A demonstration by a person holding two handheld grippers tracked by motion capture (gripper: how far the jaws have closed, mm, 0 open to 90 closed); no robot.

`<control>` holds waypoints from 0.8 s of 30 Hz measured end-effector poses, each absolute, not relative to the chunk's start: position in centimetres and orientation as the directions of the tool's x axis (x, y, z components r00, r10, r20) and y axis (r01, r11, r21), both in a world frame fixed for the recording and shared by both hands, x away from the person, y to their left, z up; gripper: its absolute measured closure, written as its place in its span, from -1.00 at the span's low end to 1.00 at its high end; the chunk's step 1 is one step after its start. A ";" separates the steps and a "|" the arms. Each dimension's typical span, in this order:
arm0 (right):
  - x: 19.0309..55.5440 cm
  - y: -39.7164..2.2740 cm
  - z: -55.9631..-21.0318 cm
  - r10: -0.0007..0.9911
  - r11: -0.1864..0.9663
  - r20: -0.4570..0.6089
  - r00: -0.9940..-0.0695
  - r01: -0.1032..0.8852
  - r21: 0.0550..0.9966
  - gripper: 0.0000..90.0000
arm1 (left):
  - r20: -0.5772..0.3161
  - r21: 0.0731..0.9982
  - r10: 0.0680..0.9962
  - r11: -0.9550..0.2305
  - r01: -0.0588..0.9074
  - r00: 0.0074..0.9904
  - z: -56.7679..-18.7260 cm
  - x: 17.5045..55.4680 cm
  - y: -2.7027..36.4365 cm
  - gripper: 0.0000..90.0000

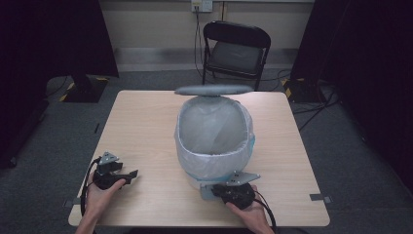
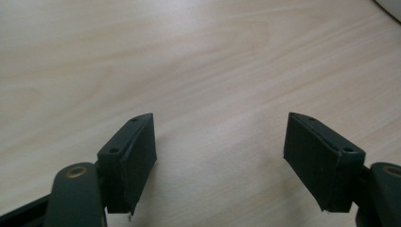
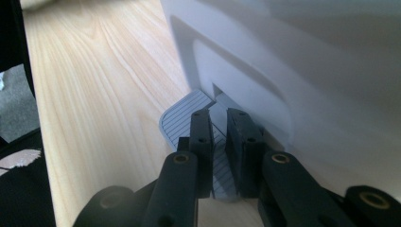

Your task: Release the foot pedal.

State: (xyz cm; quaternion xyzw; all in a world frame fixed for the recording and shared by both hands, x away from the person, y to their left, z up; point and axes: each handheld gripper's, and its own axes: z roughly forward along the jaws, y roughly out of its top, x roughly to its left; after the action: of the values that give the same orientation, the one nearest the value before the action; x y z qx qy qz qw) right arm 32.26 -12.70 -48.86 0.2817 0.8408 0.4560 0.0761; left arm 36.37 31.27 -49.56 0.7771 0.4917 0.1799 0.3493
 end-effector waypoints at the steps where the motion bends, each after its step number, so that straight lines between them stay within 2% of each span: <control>1: 32.3 -12.8 -48.8 0.543 0.418 0.133 -0.829 0.404 0.814 0.80 | -0.040 0.716 0.891 -0.291 0.635 0.453 -49.6 36.4 31.1 -0.45; 5: 32.3 -13.1 -48.2 0.540 0.388 0.143 -0.830 0.395 0.833 0.77 | -0.017 0.755 0.907 -0.265 0.600 0.422 -50.2 35.7 30.6 -0.48; 17: 31.7 -13.9 -47.9 0.556 0.391 0.147 -0.818 0.413 0.823 0.59 | -0.012 0.753 0.908 -0.267 0.601 0.419 -50.2 35.7 30.6 -0.48; 24: 31.4 -14.7 -47.7 0.569 0.401 0.140 -0.810 0.422 0.813 0.58 | -0.013 0.753 0.908 -0.267 0.601 0.419 -50.2 35.7 30.6 -0.48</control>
State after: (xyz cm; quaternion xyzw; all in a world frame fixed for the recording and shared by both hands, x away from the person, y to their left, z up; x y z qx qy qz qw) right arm 31.39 -14.75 -47.66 0.2975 0.8332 0.4592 0.0799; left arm 35.72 30.59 -50.21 0.7653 0.4930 0.2181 0.3516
